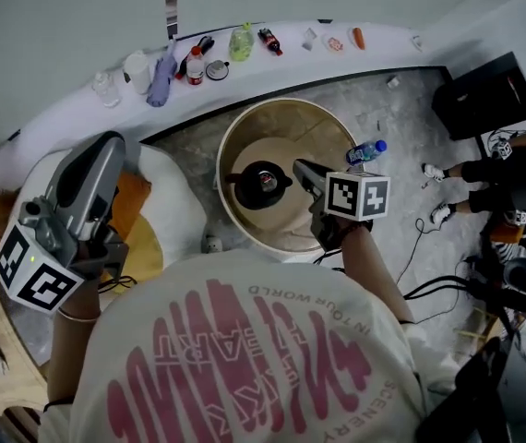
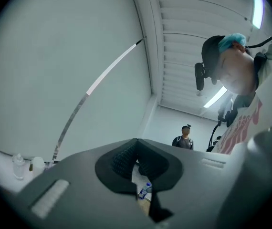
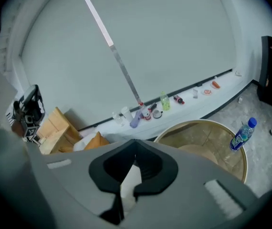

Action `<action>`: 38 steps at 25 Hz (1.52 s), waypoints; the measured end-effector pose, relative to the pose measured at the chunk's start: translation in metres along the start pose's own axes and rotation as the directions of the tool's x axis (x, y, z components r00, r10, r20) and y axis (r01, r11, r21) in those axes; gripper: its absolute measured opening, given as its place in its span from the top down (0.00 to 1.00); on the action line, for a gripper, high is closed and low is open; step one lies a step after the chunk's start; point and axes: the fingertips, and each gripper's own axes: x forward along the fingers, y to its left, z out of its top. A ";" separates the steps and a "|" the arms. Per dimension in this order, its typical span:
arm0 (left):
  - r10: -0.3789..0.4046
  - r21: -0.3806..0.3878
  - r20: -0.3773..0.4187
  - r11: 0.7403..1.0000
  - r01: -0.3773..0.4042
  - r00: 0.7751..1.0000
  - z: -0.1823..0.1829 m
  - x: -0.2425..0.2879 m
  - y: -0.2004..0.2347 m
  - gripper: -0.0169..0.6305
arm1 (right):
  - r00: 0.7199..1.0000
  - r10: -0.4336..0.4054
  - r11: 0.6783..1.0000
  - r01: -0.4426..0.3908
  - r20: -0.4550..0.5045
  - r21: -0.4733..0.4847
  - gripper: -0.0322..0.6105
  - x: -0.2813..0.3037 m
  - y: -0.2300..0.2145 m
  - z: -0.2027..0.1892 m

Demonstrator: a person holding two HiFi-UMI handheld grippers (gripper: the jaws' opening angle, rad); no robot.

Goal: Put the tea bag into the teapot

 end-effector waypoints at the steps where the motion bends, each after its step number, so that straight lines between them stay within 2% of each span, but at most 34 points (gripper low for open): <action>1: -0.023 -0.002 -0.011 1.000 0.023 1.000 -0.003 0.006 -0.003 0.96 | 0.999 0.011 1.000 -0.011 0.049 -0.003 0.94 -0.009 0.005 0.008; 3: -0.070 -0.008 -0.030 0.998 0.069 0.997 -0.009 0.019 -0.008 0.96 | 0.987 0.056 0.998 -0.056 0.154 -0.004 0.94 -0.030 0.015 0.024; 5: -0.115 -0.014 -0.041 0.993 0.115 0.992 -0.013 0.033 -0.015 0.96 | 0.952 0.140 0.990 -0.140 0.272 -0.019 0.94 -0.055 0.031 0.040; 8: -0.175 -0.014 -0.051 0.984 0.175 0.983 -0.018 0.052 -0.033 0.96 | 0.847 0.280 0.960 -0.260 0.452 -0.107 0.94 -0.104 0.058 0.060; 11: -0.217 -0.019 -0.071 0.976 0.216 0.974 -0.027 0.065 -0.055 0.96 | 0.746 0.343 0.934 -0.334 0.570 -0.125 0.94 -0.149 0.068 0.068; 14: -0.236 -0.038 -0.090 0.972 0.234 0.968 -0.036 0.074 -0.074 0.96 | 0.676 0.372 0.914 -0.386 0.636 -0.124 0.94 -0.185 0.068 0.069; 16: -0.241 -0.042 -0.107 0.970 0.238 0.965 -0.043 0.075 -0.089 0.96 | 0.641 0.400 0.900 -0.409 0.656 -0.150 0.94 -0.206 0.069 0.063; 18: -0.234 -0.048 -0.111 0.972 0.230 0.966 -0.049 0.073 -0.103 0.96 | 0.626 0.415 0.893 -0.420 0.660 -0.163 0.94 -0.222 0.067 0.051; 22: -0.217 -0.063 -0.107 0.975 0.211 0.970 -0.060 0.066 -0.130 0.96 | 0.625 0.420 0.892 -0.416 0.658 -0.174 0.94 -0.246 0.064 0.027; 27: -0.217 -0.040 -0.107 0.976 0.214 0.970 -0.066 0.055 -0.163 0.96 | 0.586 0.424 0.883 -0.437 0.690 -0.171 0.94 -0.278 0.057 0.013; 33: -0.189 -0.008 -0.099 0.982 0.189 0.977 -0.070 0.024 -0.191 0.96 | 0.565 0.440 0.876 -0.442 0.698 -0.195 0.94 -0.300 0.062 -0.010; 38: -0.169 -0.006 -0.090 0.986 0.170 0.981 -0.076 0.006 -0.202 0.96 | 0.573 0.450 0.873 -0.443 0.685 -0.202 0.94 -0.305 0.068 -0.025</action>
